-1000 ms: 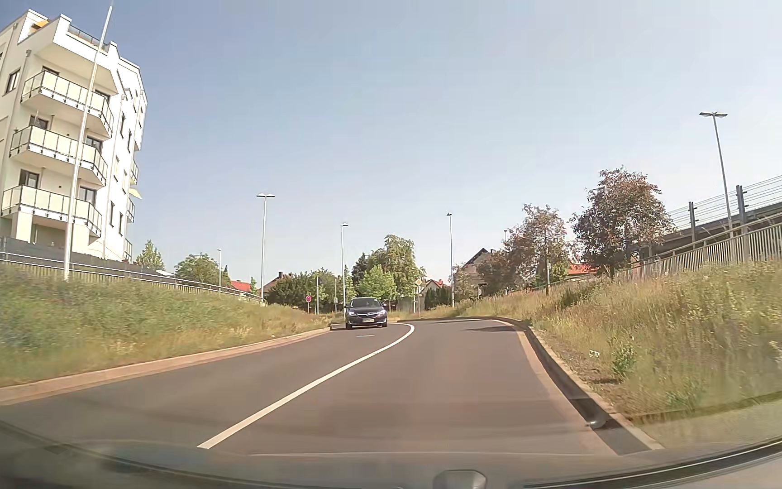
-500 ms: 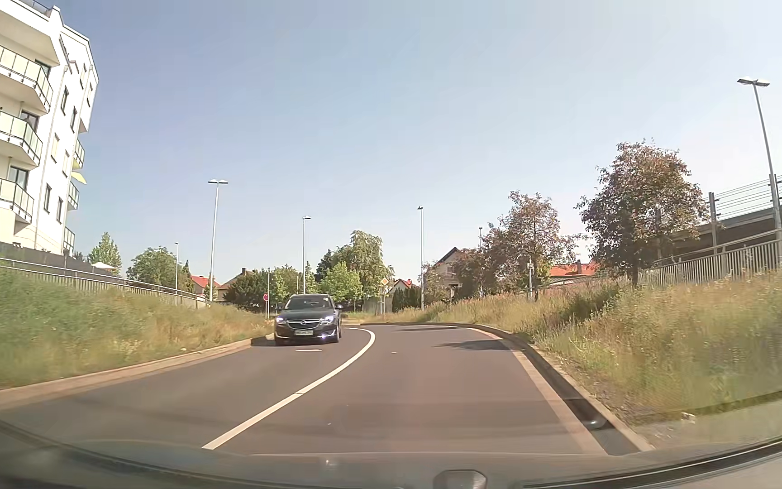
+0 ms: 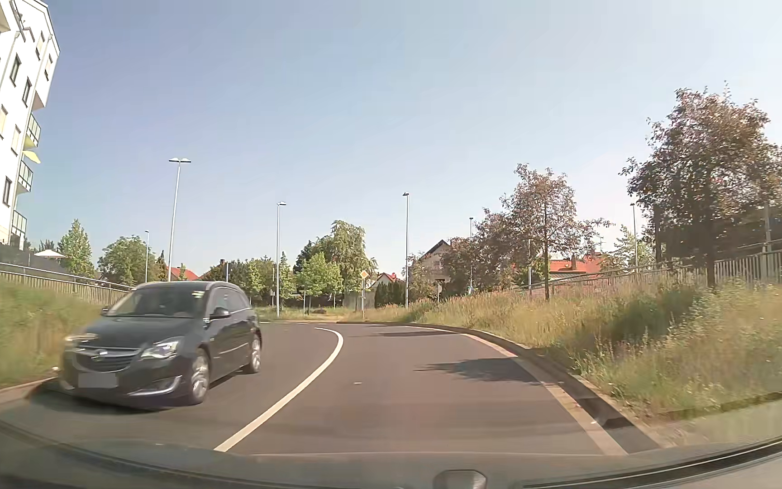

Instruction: Follow the waypoints while adhering to traffic rules and regulations

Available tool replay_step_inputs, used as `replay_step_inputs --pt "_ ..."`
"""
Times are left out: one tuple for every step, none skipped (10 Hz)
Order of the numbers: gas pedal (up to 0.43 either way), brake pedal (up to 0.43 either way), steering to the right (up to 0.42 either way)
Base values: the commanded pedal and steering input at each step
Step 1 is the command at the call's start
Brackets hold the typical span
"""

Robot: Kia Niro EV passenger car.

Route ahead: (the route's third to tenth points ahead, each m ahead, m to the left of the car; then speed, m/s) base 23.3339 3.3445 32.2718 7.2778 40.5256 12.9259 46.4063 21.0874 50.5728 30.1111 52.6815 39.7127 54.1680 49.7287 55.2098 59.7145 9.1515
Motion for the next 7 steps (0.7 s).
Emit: replay_step_inputs --pt "0.209 0.03 0.007" --pt "0.209 0.03 0.004" --pt "0.197 0.03 0.004" --pt "0.189 0.03 0.001" --pt "0.169 0.03 -0.007" --pt "0.169 0.03 -0.018" --pt "0.157 0.03 -0.029"
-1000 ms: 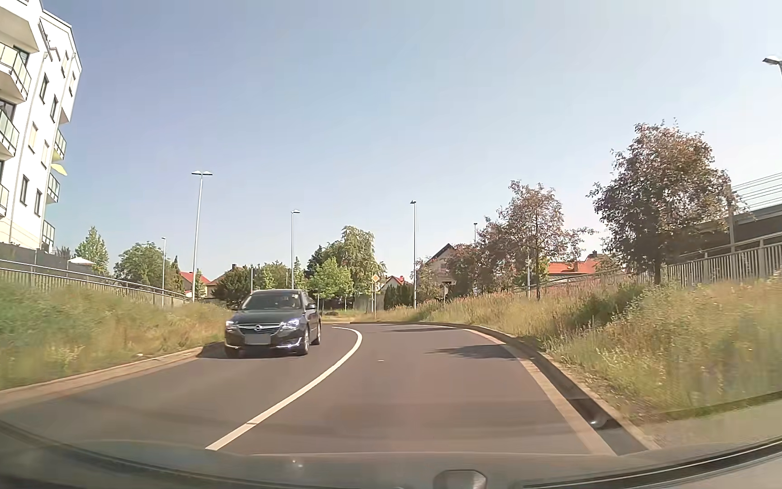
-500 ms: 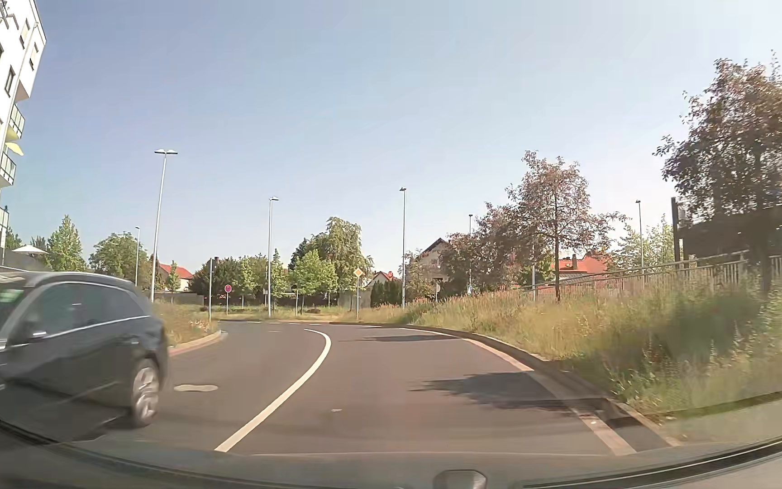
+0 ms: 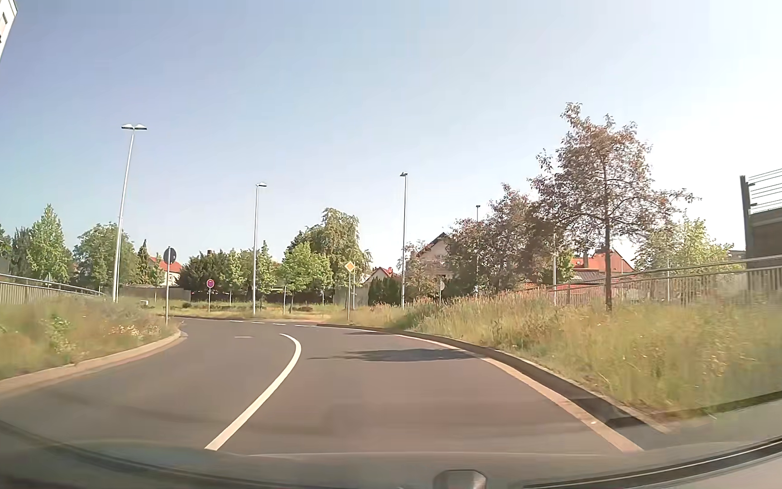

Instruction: Follow the waypoints while adhering to traffic rules and regulations

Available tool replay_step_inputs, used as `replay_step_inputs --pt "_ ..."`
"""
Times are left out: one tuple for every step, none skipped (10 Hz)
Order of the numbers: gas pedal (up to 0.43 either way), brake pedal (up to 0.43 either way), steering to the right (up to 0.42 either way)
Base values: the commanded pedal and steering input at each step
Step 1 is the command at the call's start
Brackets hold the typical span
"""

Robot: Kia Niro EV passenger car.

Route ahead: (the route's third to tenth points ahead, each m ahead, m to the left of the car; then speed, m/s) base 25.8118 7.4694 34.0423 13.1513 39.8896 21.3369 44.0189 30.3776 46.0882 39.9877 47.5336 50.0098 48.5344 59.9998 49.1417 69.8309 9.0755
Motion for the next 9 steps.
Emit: replay_step_inputs --pt "0.157 0.03 -0.038" --pt "0.157 0.03 -0.045" --pt "0.157 0.03 -0.052" --pt "0.157 0.03 -0.054" --pt "0.157 0.03 -0.057" --pt "0.157 0.03 -0.061" --pt "0.157 0.03 -0.068" --pt "0.157 0.03 -0.075" --pt "0.157 0.03 -0.079"
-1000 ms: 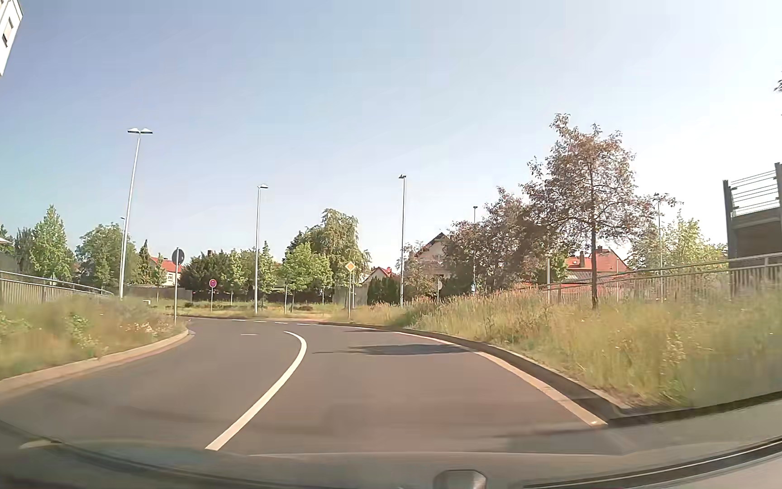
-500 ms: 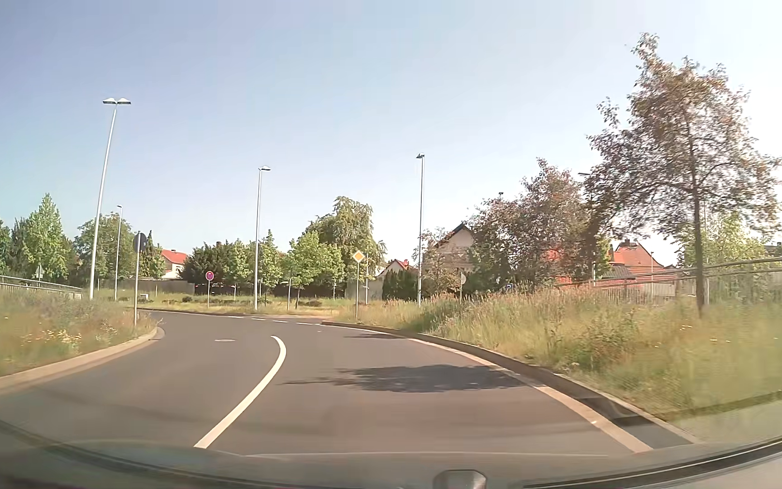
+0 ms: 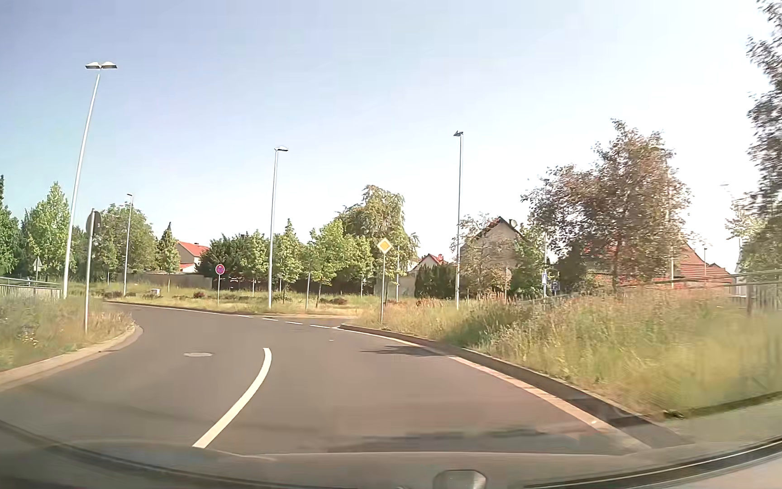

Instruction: Follow the waypoints while adhering to traffic rules and regulations

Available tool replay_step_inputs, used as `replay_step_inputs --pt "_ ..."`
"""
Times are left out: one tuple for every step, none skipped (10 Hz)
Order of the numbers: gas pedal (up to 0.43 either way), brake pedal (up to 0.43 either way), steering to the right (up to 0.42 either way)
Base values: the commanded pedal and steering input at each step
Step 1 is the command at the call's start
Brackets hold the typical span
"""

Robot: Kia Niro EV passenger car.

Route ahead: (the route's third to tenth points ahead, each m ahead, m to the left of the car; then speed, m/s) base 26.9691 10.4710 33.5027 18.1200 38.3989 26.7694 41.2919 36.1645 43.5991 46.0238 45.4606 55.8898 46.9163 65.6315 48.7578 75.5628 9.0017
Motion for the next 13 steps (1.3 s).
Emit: replay_step_inputs --pt "0.157 0.03 -0.081" --pt "0.157 0.03 -0.085" --pt "0.157 0.03 -0.087" --pt "0.157 0.03 -0.092" --pt "0.157 0.03 -0.095" --pt "0.157 0.03 -0.099" --pt "0.15 0.03 -0.103" --pt "0.15 0.03 -0.104" --pt "0.15 0.03 -0.107" --pt "0.15 0.03 -0.111" --pt "0.15 0.03 -0.114" --pt "0.138 0.03 -0.117" --pt "0.138 0.03 -0.12"
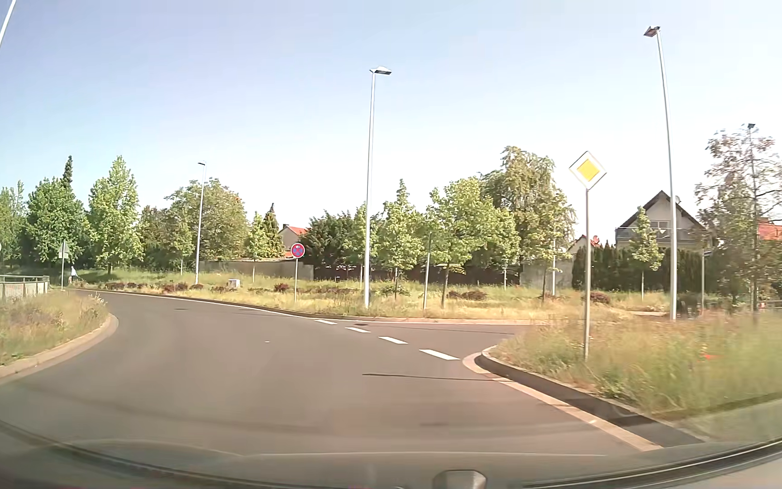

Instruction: Follow the waypoints while adhering to traffic rules and regulations

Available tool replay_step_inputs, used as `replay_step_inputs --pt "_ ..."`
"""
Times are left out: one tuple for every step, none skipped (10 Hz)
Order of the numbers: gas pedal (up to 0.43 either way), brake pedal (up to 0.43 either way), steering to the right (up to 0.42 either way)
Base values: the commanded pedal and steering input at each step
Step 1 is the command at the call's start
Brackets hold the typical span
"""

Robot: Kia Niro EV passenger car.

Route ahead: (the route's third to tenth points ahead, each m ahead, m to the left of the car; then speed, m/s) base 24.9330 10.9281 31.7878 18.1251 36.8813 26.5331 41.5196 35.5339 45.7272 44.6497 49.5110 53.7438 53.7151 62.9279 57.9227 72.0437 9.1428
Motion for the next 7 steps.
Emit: replay_step_inputs --pt "0.138 0.03 -0.122" --pt "0.138 0.03 -0.125" --pt "0.138 0.03 -0.126" --pt "0.138 0.03 -0.126" --pt "0.138 0.03 -0.126" --pt "0.138 0.03 -0.126" --pt "0.138 0.03 -0.127"
